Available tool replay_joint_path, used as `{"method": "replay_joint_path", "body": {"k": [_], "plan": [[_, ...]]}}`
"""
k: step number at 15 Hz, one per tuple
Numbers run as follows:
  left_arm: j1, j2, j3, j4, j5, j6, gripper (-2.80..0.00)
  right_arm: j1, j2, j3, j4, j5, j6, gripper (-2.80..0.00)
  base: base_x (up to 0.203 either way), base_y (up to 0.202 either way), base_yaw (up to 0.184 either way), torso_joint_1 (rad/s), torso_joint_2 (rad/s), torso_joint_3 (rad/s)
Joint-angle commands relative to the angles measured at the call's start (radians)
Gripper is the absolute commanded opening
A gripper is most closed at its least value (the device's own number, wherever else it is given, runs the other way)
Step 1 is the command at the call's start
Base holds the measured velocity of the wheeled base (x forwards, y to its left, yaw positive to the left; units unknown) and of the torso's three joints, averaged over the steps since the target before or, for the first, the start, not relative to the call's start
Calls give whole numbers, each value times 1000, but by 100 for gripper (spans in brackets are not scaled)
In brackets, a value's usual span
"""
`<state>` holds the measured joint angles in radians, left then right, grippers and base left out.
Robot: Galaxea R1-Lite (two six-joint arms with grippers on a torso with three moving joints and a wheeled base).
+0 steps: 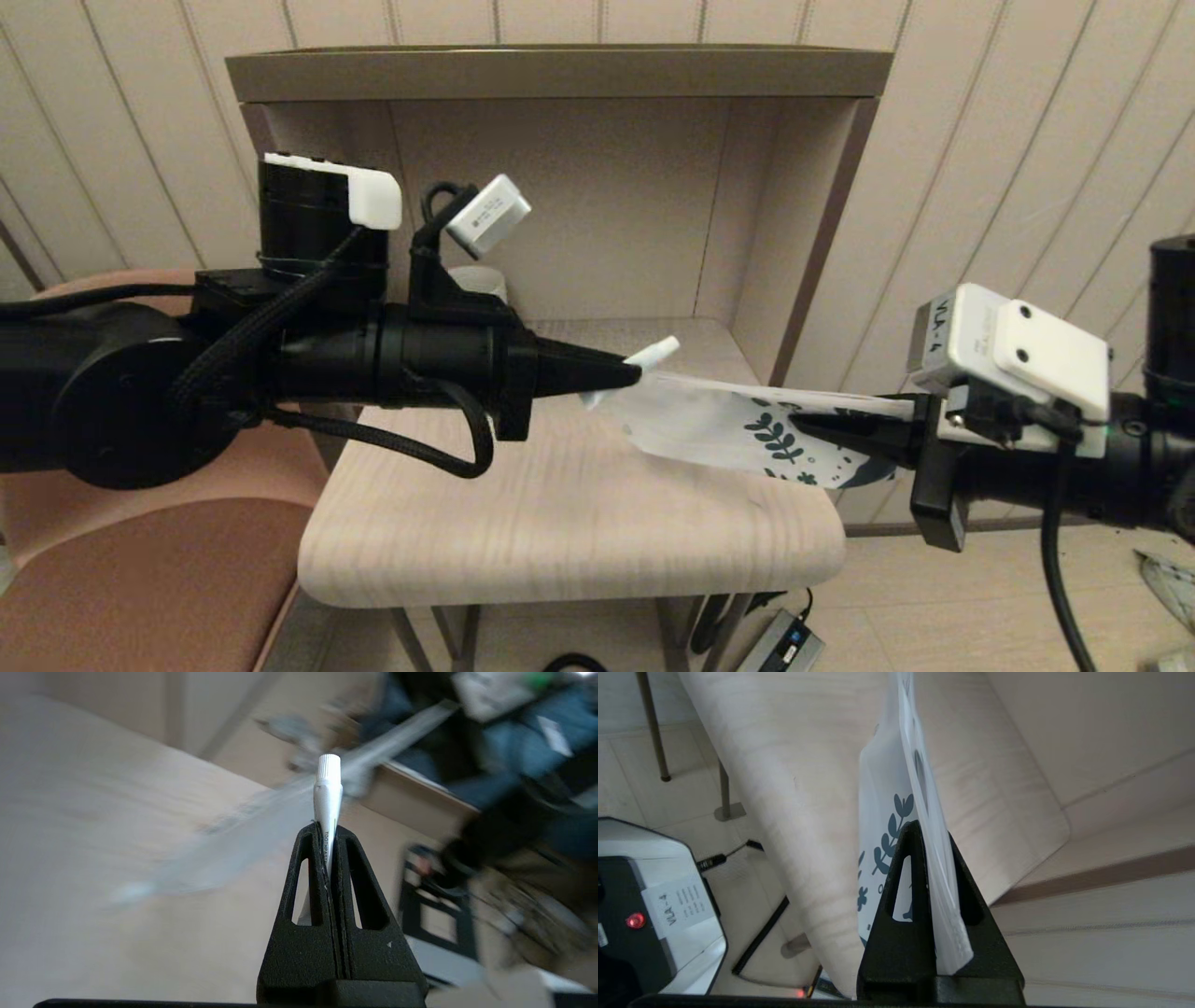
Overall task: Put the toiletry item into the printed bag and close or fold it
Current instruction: Place the toothpaste in the storage bag
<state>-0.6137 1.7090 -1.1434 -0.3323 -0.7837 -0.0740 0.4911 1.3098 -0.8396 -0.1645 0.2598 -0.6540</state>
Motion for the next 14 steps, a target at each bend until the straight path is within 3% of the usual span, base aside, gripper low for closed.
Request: {"method": "replay_joint_path", "body": {"k": [1,4,8,14], "plan": [[-11,20,6,-1,-41,-1,-280,1,17,11,-3,3,-4,-280,0,0,0,0,0,0],[-12,9,21,-2,-64,1,-280,0,32,39,-50,5,-4,-280,0,0,0,0,0,0],[-41,16,51,-1,-65,92,-280,3,36,36,-63,10,-3,-280,0,0,0,0,0,0],[-44,78,22,-1,-65,132,-280,52,29,42,-59,9,4,-280,0,0,0,0,0,0]]}}
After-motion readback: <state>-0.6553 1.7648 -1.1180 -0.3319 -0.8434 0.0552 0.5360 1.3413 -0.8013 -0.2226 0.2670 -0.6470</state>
